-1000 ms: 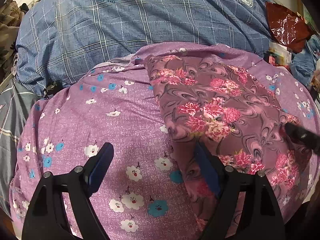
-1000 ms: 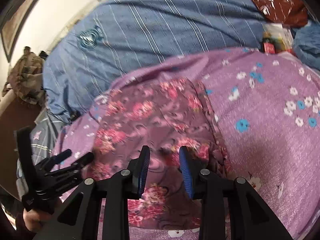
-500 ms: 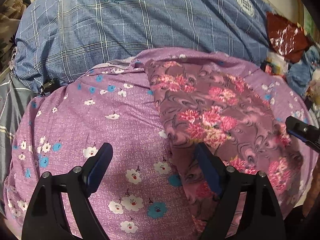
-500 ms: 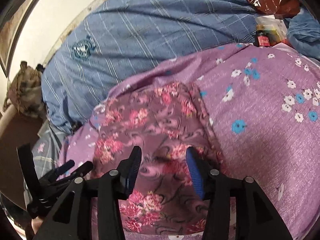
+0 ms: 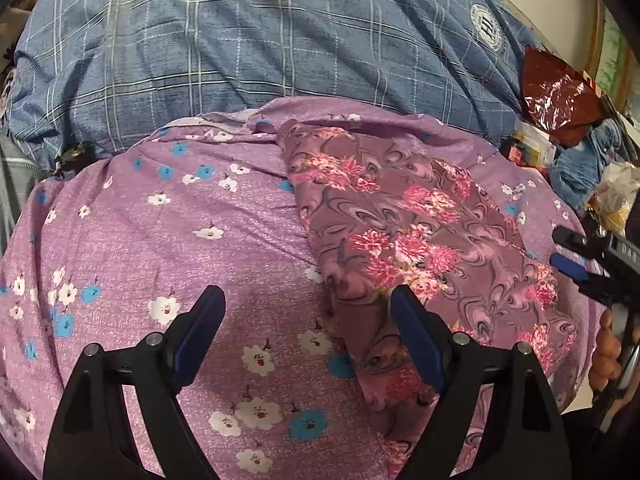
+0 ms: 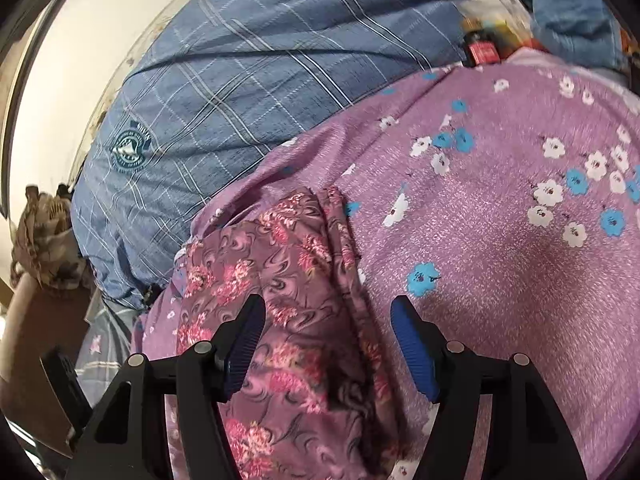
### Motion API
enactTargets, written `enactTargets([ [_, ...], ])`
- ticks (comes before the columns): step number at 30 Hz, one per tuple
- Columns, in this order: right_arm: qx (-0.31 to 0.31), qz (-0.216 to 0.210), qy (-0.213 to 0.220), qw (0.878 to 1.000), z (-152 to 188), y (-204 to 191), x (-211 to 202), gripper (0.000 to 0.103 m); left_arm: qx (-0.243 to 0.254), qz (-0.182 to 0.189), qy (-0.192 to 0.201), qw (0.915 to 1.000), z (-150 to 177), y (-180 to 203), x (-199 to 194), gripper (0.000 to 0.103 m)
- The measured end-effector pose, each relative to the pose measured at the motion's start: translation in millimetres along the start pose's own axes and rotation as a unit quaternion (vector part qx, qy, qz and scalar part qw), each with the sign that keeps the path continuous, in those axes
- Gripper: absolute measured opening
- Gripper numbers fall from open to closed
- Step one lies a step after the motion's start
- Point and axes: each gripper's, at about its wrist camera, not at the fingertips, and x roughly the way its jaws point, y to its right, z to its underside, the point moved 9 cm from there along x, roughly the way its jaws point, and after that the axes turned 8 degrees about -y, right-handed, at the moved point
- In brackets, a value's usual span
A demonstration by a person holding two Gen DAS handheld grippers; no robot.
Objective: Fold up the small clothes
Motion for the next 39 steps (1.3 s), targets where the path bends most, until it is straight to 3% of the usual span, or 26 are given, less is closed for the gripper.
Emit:
enactTargets([
  [16,-0.036,-0.018,-0.018,0.999,2.1,-21.2,10.3,0.068,0.004,-0.003,0.004,1.0,-4.8,5.4,3.1,0.085],
  [26,-0.038,-0.013,-0.025,0.999,-6.6,-13.9,15.5,0.068,0.012,0.009,-0.007,0.9999,-2.0,15.8,11.2,0.085],
  [33,-0.031,-0.002,-0.067,0.997,-3.0,-5.6,35.8,0.068,-0.007,0.064,-0.056,0.9964,0.9,21.4,38.8,0.085],
  [39,-0.046,-0.005,-0.094,0.994,6.0,-11.3,51.7,0.068,-0.016,0.114,-0.061,0.9915,2.7,31.7,39.4,0.085],
])
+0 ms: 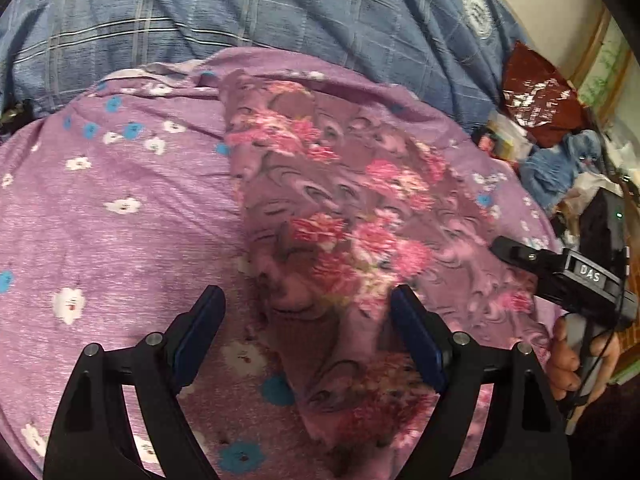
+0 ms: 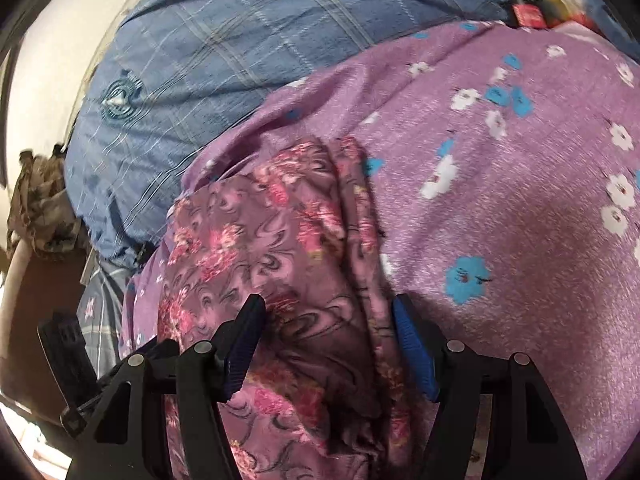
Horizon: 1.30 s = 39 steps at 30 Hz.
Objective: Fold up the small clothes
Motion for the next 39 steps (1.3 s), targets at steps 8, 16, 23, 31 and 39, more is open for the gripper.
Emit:
enactTargets([
  [8,-0.029,0.01,-0.006,1.0,7.0,-13.1,3.2,0.066,0.053,0.003,0.0,0.9986,6.4,19.3,-1.8,0.085],
  [16,-0.014,0.008,-0.017,1.0,11.0,-5.8,7.5,0.065,0.015,0.064,-0.031,0.9974,10.9,8.2,5.2,0.074],
  [23,-0.028,0.02,-0.002,0.999,15.6,-12.2,6.5,0.049,0.015,0.074,-0.018,0.997,9.4,12.0,3.6,0.06],
  [31,-0.03,0.029,-0.001,0.999,15.2,-13.4,9.9,0.058,-0.005,0.079,-0.02,0.9967,4.0,13.5,9.0,0.065],
  [39,-0.066,0.054,0.009,0.996,15.2,-20.7,9.1,0.043,0.018,0.052,0.009,0.9984,-1.1,19.4,3.3,0.038],
])
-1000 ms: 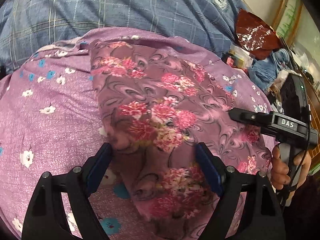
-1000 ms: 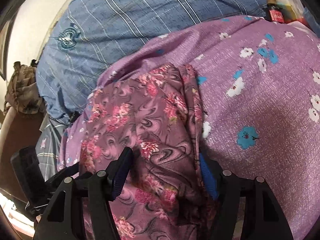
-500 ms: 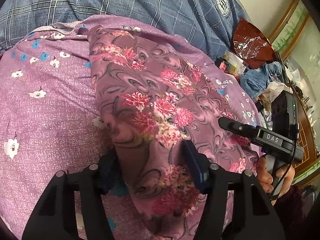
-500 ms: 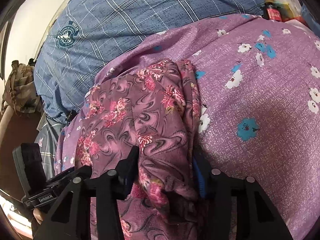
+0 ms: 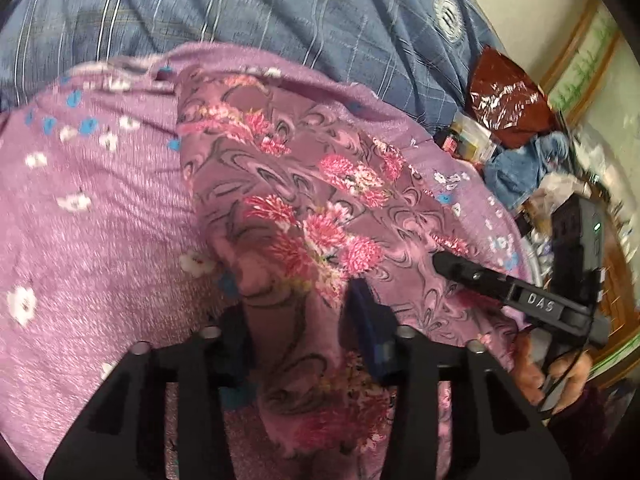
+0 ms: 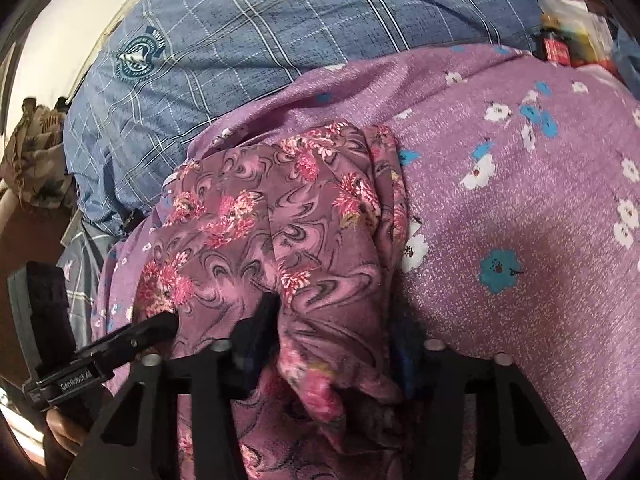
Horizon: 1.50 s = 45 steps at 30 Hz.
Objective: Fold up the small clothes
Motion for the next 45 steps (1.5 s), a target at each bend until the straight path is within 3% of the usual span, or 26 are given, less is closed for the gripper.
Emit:
enactTargets([
  [3,-0.021,0.008,0.014,1.0,-1.0,-4.6,-5.1,0.039,0.015,-0.027,-0.003,0.9995,-0.1,1.6,2.6,0.039],
  [5,-0.024,0.016,0.012,1.0,-0.8,-4.8,-3.5,0.04,0.004,-0.034,-0.006,0.9994,-0.6,-1.4,2.9,0.049],
  [7,-0.023,0.025,0.01,0.999,-2.0,-3.6,-3.9,0.052,-0.012,-0.048,-0.01,0.9987,-2.8,-10.1,0.2,0.066],
  [8,-0.022,0.039,0.015,0.999,-3.7,-2.7,-6.7,0.054,-0.019,-0.06,-0.003,0.998,-5.8,-15.9,-4.7,0.066],
  [11,-0.025,0.078,0.08,0.993,-16.9,-3.8,-34.6,0.056,-0.035,-0.084,0.028,0.9955,-17.6,-32.7,-23.9,0.068],
  [14,-0.025,0.051,0.138,0.989,-32.6,-17.0,-61.2,0.06,-0.032,-0.126,0.036,0.9909,-22.4,-45.6,-29.3,0.071],
  [15,-0.034,0.041,0.128,0.99,-37.2,-24.5,-58.7,0.052,-0.026,-0.139,0.031,0.9895,-22.7,-47.8,-27.4,0.071],
  [16,-0.042,0.033,0.114,0.992,-43.3,-31.8,-52.7,0.035,-0.023,-0.139,0.028,0.9896,-22.9,-47.9,-25.9,0.071],
  [19,-0.049,0.036,0.03,0.998,-67.0,-50.3,-6.7,0.012,-0.013,-0.149,0.022,0.9886,-22.7,-45.8,-26.1,0.071],
  [22,-0.033,0.047,-0.028,0.998,-82.9,-54.0,42.0,0.008,0.0,-0.162,0.006,0.9867,-21.0,-49.0,-22.9,0.071],
  [24,-0.008,0.079,-0.064,0.995,-92.3,-41.0,73.8,0.006,-0.008,-0.156,-0.002,0.9877,-19.8,-50.9,-22.2,0.073],
  [29,-0.018,0.077,-0.051,0.996,-118.0,-58.3,71.2,0.01,-0.026,-0.142,-0.008,0.9895,-21.8,-55.0,-23.8,0.075],
  [33,-0.085,0.016,-0.037,0.996,-114.6,-118.1,57.5,0.013,-0.039,-0.146,-0.008,0.9884,-19.5,-56.1,-25.1,0.075],
  [37,-0.121,-0.024,-0.072,0.99,-106.2,-158.4,81.8,0.013,-0.041,-0.15,-0.007,0.9879,-16.7,-56.2,-24.7,0.076],
  [39,-0.126,-0.016,-0.099,0.987,-105.9,-163.6,107.3,0.013,-0.041,-0.154,-0.007,0.9872,-16.4,-56.8,-23.7,0.077],
  [41,-0.106,-0.013,-0.123,0.987,-106.3,-157.0,131.9,0.006,-0.041,-0.158,-0.007,0.9865,-16.7,-58.3,-22.6,0.08],
  [43,-0.1,0.006,-0.117,0.988,-114.3,-146.1,148.4,0.004,-0.044,-0.16,-0.007,0.9861,-17.3,-60.5,-21.7,0.083],
  [45,-0.085,-0.009,-0.114,0.99,-118.3,-139.7,155.1,0.004,-0.046,-0.154,-0.009,0.987,-17.5,-62.1,-20.7,0.083],
])
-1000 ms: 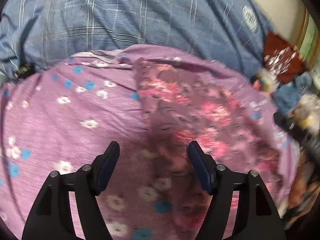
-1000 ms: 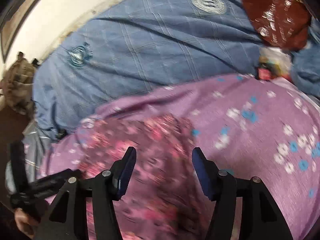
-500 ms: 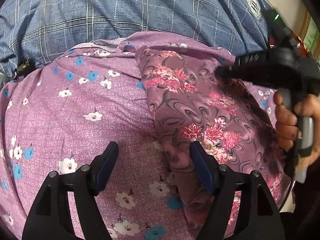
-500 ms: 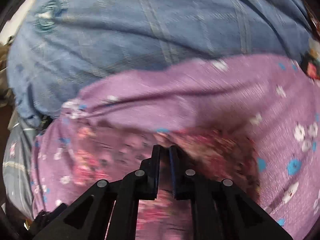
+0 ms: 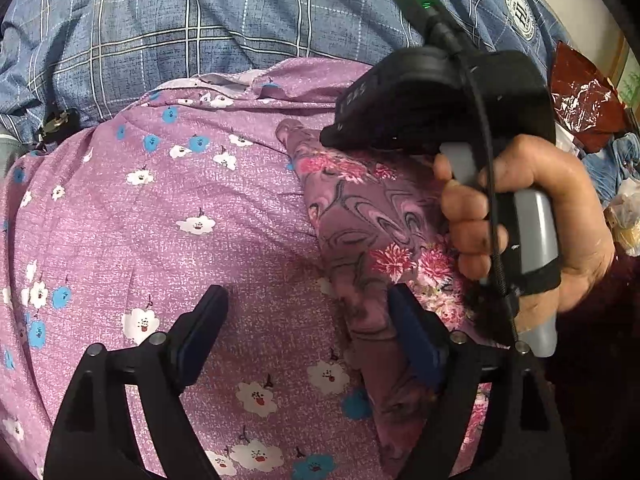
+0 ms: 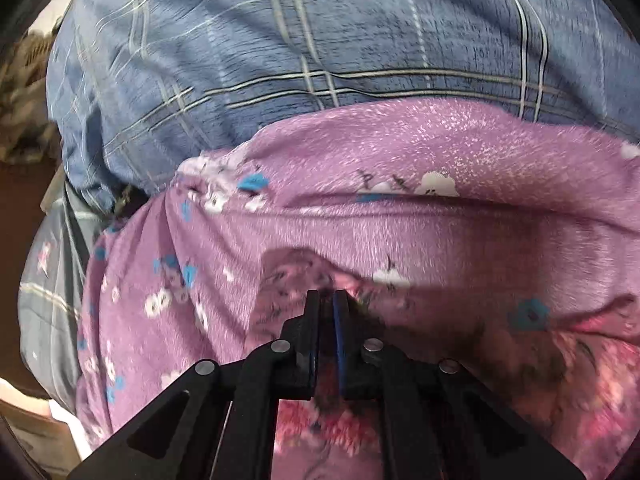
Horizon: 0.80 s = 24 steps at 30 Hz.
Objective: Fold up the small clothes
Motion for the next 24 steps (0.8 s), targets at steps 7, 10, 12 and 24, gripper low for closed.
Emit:
enactTargets([
  [7,0.013,-0.045,0.05,0.998,21.3,4.7,-67.3,0.014,-0.014,0.017,0.02,0.9995,-8.5,-8.5,-15.2,0.083],
  [10,-0.002,-0.044,0.072,0.996,48.4,11.1,-110.0,0.014,-0.014,0.011,0.041,0.999,-11.9,-13.4,-26.9,0.083],
  [12,-0.008,-0.036,0.07,0.997,72.7,12.2,-127.7,0.014,-0.009,0.0,0.041,0.9991,-10.7,-14.4,-27.3,0.083],
  [24,0.024,0.083,0.005,0.996,225.4,74.5,-147.7,0.011,0.036,-0.031,0.02,0.9987,5.9,-6.3,-14.7,0.083],
])
